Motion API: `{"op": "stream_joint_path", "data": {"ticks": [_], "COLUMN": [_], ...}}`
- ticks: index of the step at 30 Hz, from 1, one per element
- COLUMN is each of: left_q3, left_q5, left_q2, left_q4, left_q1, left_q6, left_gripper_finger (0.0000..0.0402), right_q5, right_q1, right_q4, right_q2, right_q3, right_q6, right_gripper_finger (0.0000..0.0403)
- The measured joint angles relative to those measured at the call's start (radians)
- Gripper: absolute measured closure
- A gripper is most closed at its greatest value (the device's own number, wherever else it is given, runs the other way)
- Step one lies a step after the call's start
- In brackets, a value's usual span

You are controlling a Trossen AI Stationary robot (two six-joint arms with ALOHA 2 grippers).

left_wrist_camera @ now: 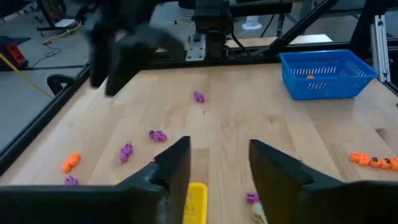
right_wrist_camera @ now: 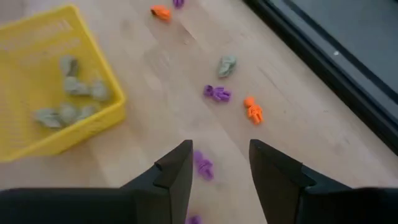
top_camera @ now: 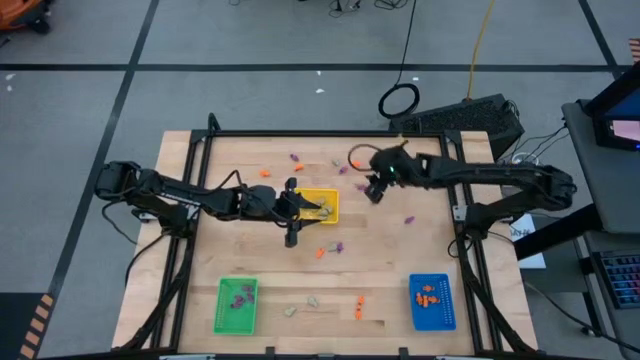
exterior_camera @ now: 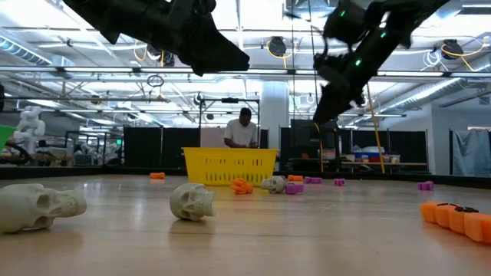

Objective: Sort Halloween decoration
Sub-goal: Put the orange skeleton toy in the blue basket

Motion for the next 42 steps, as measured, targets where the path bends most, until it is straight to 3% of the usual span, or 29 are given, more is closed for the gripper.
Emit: {"op": "stream_joint_path", "data": {"ticks": [7,16,28,36,42], "left_q3": [0.000,-0.001,-0.013,-0.013,-0.013], "left_q5": [0.002,0.003,0.003,0.003,0.003], "left_q2": [0.000,-0.037,-0.104,-0.107,-0.107], "left_q4": [-0.006,-0.146,-0.267,-0.288,-0.285], "left_q1": [0.001,0.000,0.000,0.000,0.000], "left_q6": [0.003,0.000,-0.026,-0.027,-0.027], "left_gripper_finger": [0.0330,0.0396,0.0401,0.0401,0.0402], "right_q5": [-0.109,-0.113,-0.167,-0.241,-0.241], "right_q1": [-0.144,-0.213,-0.256,-0.286,-0.293], "right_q4": [0.023,-0.065,-0.178,-0.184,-0.183], "right_q2": [0.166,0.373,0.588,0.614,0.614], "right_q3": [0.075,0.251,0.428,0.438,0.438], "right_q6": [-0.110,-0.239,-0.327,-0.386,-0.399], "right_gripper_finger": [0.0249,0.0249,0.0231,0.0175,0.0168]}}
